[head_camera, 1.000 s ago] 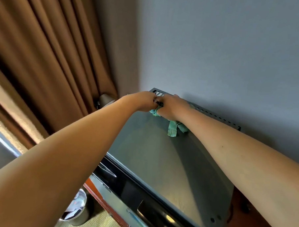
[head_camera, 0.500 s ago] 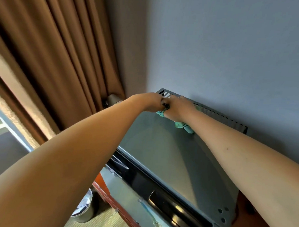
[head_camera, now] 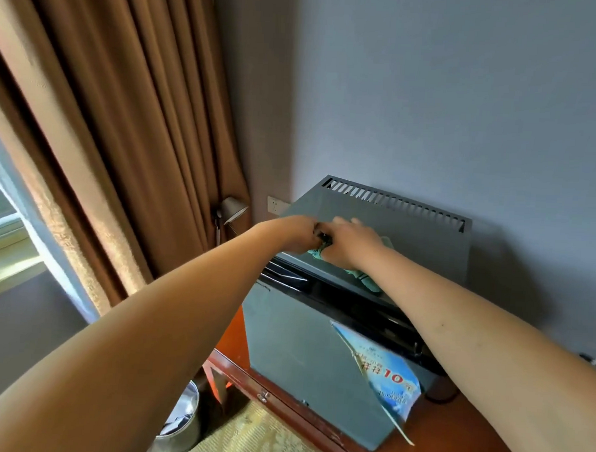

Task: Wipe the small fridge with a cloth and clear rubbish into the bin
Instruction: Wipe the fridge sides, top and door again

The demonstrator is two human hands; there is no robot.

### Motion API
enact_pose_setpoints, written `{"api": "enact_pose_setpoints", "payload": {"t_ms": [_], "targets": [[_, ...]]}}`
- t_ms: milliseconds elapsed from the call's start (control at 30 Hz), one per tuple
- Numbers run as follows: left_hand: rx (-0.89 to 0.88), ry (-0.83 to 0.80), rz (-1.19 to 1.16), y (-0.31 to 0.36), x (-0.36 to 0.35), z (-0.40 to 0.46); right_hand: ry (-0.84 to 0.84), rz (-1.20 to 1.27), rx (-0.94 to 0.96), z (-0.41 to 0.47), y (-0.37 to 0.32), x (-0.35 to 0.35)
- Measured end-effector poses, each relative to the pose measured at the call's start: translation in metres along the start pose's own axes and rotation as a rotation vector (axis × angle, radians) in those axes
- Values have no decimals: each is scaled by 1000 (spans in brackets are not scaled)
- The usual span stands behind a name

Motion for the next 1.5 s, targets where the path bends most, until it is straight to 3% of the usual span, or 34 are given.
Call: {"api": "enact_pose_setpoints", "payload": {"t_ms": [400, 1100, 1500], "targets": [[-100, 63, 3, -7, 0, -15, 64, 31, 29, -8, -11, -3], [70, 110, -60, -98, 75, 179, 215, 31, 156, 238, 45, 21], [103, 148, -129, -101, 67, 130, 207, 39, 129, 212, 15, 13]]}}
Point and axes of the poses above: each hand's wrist, its own z-axis towards the middle knuckle, its own x-axis out of the back of the hand, y = z × x, the point moved 7 cm from there along z, towards the middle knuckle
